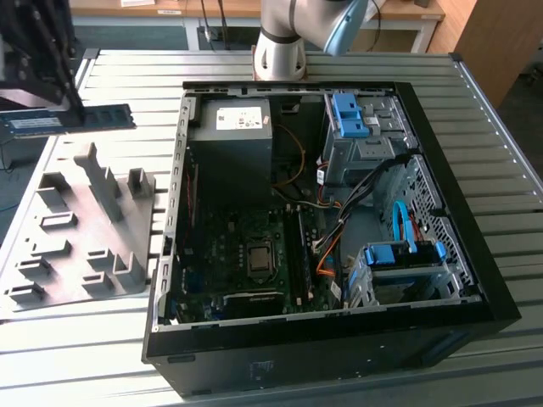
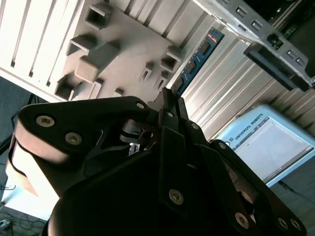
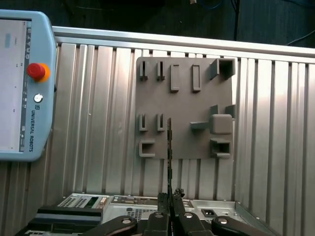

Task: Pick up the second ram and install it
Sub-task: 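Pick up the second ram and move it above second insertion slot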

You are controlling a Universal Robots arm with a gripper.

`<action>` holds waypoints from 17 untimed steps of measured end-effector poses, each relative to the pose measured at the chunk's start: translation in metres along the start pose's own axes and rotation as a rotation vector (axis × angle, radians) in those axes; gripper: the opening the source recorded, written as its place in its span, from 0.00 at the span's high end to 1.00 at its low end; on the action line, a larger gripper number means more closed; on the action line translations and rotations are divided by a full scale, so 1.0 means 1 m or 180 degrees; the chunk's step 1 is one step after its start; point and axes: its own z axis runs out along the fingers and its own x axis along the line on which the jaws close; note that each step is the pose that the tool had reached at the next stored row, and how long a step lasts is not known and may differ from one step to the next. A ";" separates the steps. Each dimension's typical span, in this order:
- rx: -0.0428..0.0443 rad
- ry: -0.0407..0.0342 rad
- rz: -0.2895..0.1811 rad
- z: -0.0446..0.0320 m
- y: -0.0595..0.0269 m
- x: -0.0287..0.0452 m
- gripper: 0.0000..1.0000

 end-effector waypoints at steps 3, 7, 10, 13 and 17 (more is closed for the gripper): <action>0.0000 0.0000 0.0001 -0.0004 -0.0121 0.0006 0.86; -0.0001 0.0000 0.0000 -0.0008 -0.0282 0.0014 0.86; -0.0001 0.0000 0.0000 -0.0010 -0.0395 0.0020 0.86; -0.0001 0.0000 0.0000 -0.0012 -0.0498 0.0025 0.86; -0.0002 0.0000 0.0000 -0.0016 -0.0630 0.0032 0.86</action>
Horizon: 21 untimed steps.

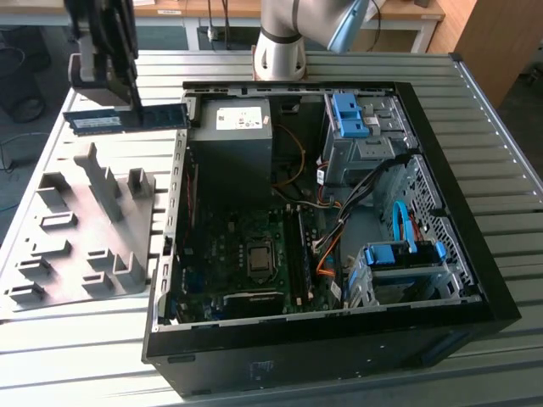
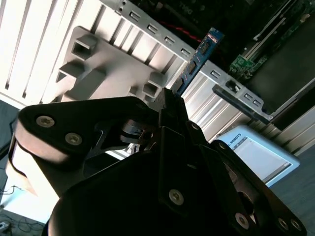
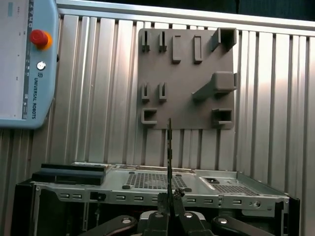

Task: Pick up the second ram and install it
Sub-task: 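Pick up the second ram and move it above second insertion slot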

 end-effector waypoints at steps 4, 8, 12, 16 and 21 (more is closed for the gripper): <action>0.0000 0.0000 0.0000 -0.0002 -0.0114 0.0006 0.86; -0.0001 0.0000 0.0000 -0.0005 -0.0222 0.0011 0.86; 0.0000 0.0000 0.0000 -0.0005 -0.0320 0.0016 0.86; 0.0000 0.0000 0.0000 -0.0008 -0.0420 0.0021 0.86; -0.0001 0.0000 0.0000 -0.0011 -0.0551 0.0028 0.86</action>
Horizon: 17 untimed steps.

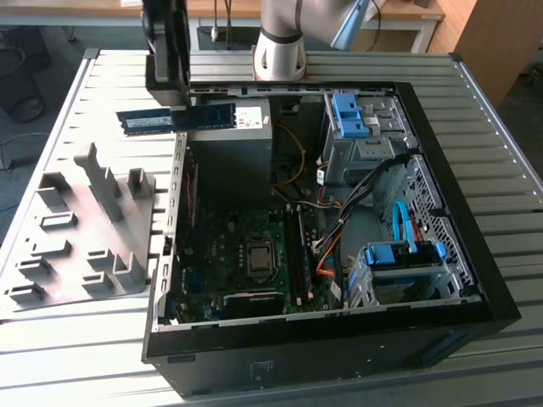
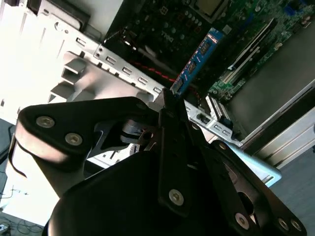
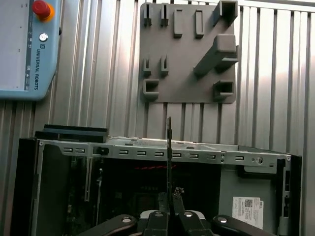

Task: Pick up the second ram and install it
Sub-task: 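Pick up the second ram and move it above second insertion slot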

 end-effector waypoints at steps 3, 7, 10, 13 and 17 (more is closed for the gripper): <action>0.0000 0.0000 0.0000 -0.0002 -0.0106 0.0005 0.86; -0.0001 0.0000 0.0000 -0.0005 -0.0231 0.0012 0.86; -0.0001 0.0000 0.0000 -0.0006 -0.0325 0.0016 0.86; -0.0001 0.0000 0.0000 -0.0008 -0.0411 0.0021 0.86; -0.0002 0.0000 0.0000 -0.0011 -0.0516 0.0026 0.86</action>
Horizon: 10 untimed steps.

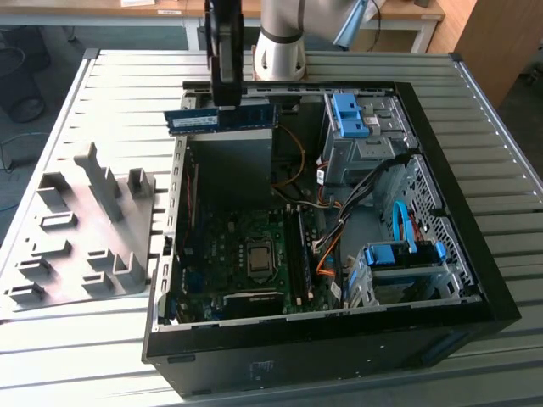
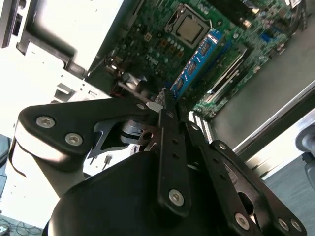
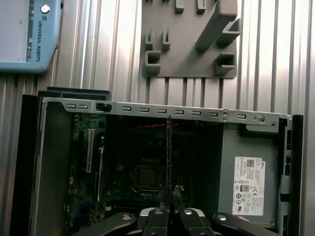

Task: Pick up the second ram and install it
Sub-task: 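Pick up the second ram and move it above second insertion slot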

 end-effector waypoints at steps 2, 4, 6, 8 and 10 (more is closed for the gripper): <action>0.0000 0.0000 0.0000 -0.0001 -0.0050 0.0002 0.86; 0.0000 0.0000 -0.0001 -0.0002 -0.0103 0.0005 0.86; 0.0000 0.0000 0.0000 -0.0003 -0.0153 0.0008 0.86; 0.0000 0.0000 0.0000 -0.0004 -0.0202 0.0010 0.86; 0.0000 0.0000 0.0000 -0.0005 -0.0251 0.0013 0.86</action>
